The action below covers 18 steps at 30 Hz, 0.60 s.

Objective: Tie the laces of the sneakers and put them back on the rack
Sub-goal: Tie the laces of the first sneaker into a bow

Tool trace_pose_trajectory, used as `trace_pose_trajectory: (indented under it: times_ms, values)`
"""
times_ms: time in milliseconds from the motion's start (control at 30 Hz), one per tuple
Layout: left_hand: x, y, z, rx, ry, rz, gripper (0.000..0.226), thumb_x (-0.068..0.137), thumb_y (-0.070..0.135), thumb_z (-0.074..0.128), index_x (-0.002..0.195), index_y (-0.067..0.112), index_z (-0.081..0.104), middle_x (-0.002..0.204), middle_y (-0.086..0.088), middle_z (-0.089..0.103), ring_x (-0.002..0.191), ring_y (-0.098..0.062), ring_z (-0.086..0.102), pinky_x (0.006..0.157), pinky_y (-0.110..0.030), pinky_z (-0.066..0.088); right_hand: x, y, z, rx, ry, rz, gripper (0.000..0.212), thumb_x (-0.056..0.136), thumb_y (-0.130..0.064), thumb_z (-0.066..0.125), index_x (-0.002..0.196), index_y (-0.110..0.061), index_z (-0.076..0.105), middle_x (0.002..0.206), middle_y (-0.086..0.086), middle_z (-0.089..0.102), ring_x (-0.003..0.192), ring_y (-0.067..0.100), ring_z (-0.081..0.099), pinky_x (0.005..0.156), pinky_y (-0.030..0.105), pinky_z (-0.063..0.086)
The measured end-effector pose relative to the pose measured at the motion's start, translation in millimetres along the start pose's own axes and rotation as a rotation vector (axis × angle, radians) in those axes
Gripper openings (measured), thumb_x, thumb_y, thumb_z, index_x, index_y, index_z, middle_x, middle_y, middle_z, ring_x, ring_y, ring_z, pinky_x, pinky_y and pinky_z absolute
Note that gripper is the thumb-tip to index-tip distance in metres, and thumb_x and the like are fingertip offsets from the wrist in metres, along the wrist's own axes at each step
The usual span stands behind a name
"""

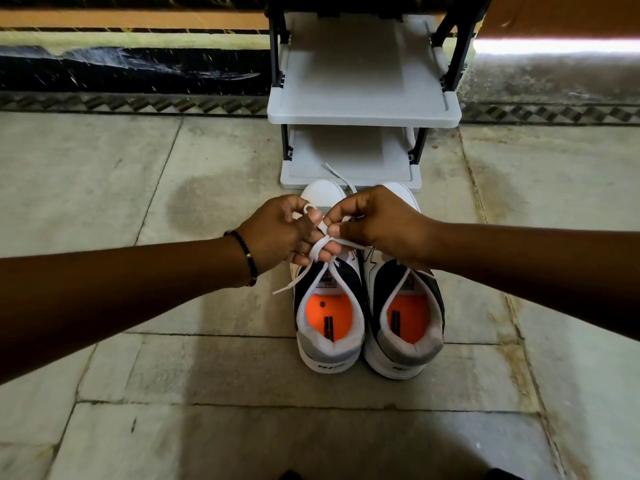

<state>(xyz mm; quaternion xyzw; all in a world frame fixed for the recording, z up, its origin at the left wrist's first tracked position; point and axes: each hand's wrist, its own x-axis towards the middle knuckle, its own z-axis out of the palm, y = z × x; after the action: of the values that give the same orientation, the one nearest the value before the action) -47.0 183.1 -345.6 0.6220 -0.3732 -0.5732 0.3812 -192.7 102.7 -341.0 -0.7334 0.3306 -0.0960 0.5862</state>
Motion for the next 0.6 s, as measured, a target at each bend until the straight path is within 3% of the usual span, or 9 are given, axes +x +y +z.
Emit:
trace_pose_trajectory:
  times_ms: [67,133,233,300,400,500,567,600]
  values:
    - [0,-3,-2,0.017,-0.012,0.016,0.004,0.089,0.019,0.05,0.089,0.019,0.046,0.059,0.003,0.073,0.055,-0.008,0.067,0.049,-0.019,0.049,2,3,1,-0.004,0.025,0.013,0.008,0.082,0.0,0.061,0.084,-0.003,0.069,0.066,-0.001,0.062,0.052,-0.003,0.057,0.058,0.01,0.049]
    - [-1,-6,-3,0.067,-0.044,0.034,0.014,0.086,0.01,0.054,0.093,0.02,0.046,0.061,0.006,0.073,0.059,-0.004,0.066,0.051,-0.017,0.047,4,6,1,-0.055,0.059,0.013,0.007,0.081,-0.002,0.064,0.083,-0.004,0.07,0.067,-0.004,0.064,0.055,-0.003,0.058,0.063,0.01,0.05]
    - [0,-7,-4,0.139,-0.051,0.043,0.019,0.087,0.003,0.05,0.091,0.02,0.046,0.061,0.008,0.07,0.06,0.002,0.065,0.052,-0.016,0.042,5,1,2,-0.33,0.073,-0.121,0.009,0.079,-0.007,0.066,0.084,-0.01,0.073,0.068,-0.012,0.063,0.058,-0.006,0.057,0.061,0.003,0.042]
    - [3,-6,-4,0.153,-0.039,0.015,0.019,0.088,0.001,0.047,0.092,0.019,0.048,0.059,0.009,0.067,0.057,0.003,0.063,0.052,-0.017,0.042,5,-3,2,-0.531,0.051,-0.264,0.011,0.08,-0.007,0.064,0.086,-0.01,0.074,0.076,-0.006,0.068,0.067,0.004,0.06,0.064,0.01,0.044]
    - [6,-5,-4,0.079,-0.024,-0.067,0.017,0.089,0.003,0.047,0.09,0.02,0.051,0.069,0.003,0.062,0.062,-0.003,0.061,0.053,-0.017,0.046,5,-5,-2,-0.718,0.039,-0.413,0.013,0.08,-0.008,0.063,0.086,-0.009,0.074,0.084,0.006,0.072,0.076,0.019,0.065,0.068,0.029,0.049]
    - [6,-5,-5,-0.005,-0.043,-0.133,0.013,0.09,0.013,0.049,0.08,0.022,0.051,0.078,-0.001,0.061,0.075,-0.01,0.06,0.065,-0.026,0.048,5,-5,-7,-0.79,0.004,-0.45,0.016,0.08,-0.009,0.063,0.092,-0.013,0.074,0.088,0.005,0.072,0.08,0.022,0.066,0.068,0.024,0.045]
    - [6,-5,-5,-0.008,-0.053,-0.129,0.005,0.088,0.017,0.052,0.091,0.021,0.051,0.085,0.0,0.061,0.08,-0.013,0.058,0.069,-0.029,0.048,4,-5,-7,-0.815,-0.018,-0.458,0.015,0.082,-0.011,0.063,0.092,-0.014,0.073,0.087,0.006,0.072,0.08,0.023,0.066,0.068,0.029,0.049]
    - [6,-7,-5,0.011,-0.053,-0.116,0.015,0.085,0.017,0.055,0.1,0.019,0.05,0.088,0.0,0.062,0.081,-0.013,0.058,0.068,-0.029,0.049,3,-5,-7,-0.823,-0.02,-0.457,0.014,0.082,-0.013,0.062,0.09,-0.014,0.073,0.086,0.006,0.072,0.078,0.023,0.065,0.067,0.031,0.05]
